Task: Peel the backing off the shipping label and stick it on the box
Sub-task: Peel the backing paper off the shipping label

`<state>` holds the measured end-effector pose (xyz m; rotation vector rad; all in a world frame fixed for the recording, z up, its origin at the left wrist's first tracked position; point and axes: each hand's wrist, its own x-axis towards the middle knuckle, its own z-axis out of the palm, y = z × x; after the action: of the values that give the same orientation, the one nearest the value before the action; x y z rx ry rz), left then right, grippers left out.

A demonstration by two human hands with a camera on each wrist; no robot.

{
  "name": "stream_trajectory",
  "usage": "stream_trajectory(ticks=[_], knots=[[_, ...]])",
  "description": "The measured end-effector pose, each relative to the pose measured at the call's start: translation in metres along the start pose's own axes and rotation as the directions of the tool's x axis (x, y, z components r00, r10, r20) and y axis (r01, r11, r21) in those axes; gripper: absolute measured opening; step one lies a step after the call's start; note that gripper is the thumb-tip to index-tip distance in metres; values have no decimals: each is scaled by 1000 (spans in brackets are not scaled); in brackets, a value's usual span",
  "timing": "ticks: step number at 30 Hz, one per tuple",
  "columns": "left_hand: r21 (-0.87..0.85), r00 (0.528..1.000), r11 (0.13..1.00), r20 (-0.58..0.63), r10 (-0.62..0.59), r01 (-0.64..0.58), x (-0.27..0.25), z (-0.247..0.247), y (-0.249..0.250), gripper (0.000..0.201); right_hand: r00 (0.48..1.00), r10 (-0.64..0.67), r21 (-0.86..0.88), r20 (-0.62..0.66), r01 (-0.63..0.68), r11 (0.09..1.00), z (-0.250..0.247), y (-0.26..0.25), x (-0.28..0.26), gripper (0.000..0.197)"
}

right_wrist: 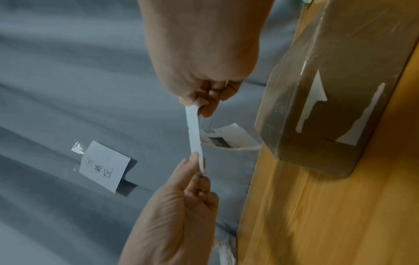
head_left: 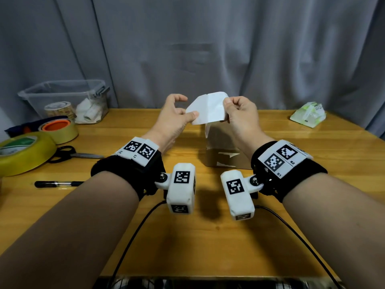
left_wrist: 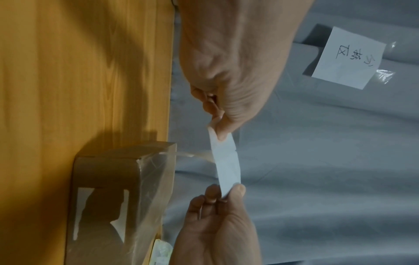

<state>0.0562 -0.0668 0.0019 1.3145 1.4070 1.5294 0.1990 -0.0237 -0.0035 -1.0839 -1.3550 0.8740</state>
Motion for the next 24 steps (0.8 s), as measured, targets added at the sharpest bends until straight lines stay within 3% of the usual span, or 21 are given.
stream_trajectory(ticks=[8, 13, 16, 21, 24], knots=[[100, 998, 994, -14, 56, -54, 1, -13, -10, 35, 998, -41, 3, 44, 41, 999, -7, -7, 1, 13], [314, 989, 942, -46, 137, -116, 6, -13, -15, 30, 999, -20, -15, 31, 21, 1000, -6, -8, 2, 13], [451, 985, 886, -70, 157, -109, 9, -14, -18, 28, 999, -28, -14, 16, 28, 1000, -5, -6, 4, 20], [521, 978, 849, -109, 176, -94, 12, -14, -20, 28, 998, -48, -42, -42, 46, 998, -3, -1, 6, 25], [542, 979, 837, -119, 163, -73, 11, -16, -23, 29, 996, -58, -28, -60, 57, 998, -4, -1, 6, 18]])
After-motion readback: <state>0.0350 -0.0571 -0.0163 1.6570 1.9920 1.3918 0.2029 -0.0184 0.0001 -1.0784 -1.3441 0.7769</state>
